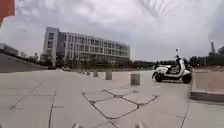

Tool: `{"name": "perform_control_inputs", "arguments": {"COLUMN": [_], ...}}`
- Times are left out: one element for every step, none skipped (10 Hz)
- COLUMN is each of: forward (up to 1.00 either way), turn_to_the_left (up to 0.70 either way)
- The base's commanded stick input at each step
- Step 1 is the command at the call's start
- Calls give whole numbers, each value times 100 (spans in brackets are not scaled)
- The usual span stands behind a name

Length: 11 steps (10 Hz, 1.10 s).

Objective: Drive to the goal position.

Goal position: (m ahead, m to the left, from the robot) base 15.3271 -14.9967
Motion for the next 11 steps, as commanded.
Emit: {"name": "perform_control_inputs", "arguments": {"forward": [70,70,70,70,70,70,70,70,70,70,70], "turn_to_the_left": [-9,-1,0,0,0,0,0,0,0,0,0]}}
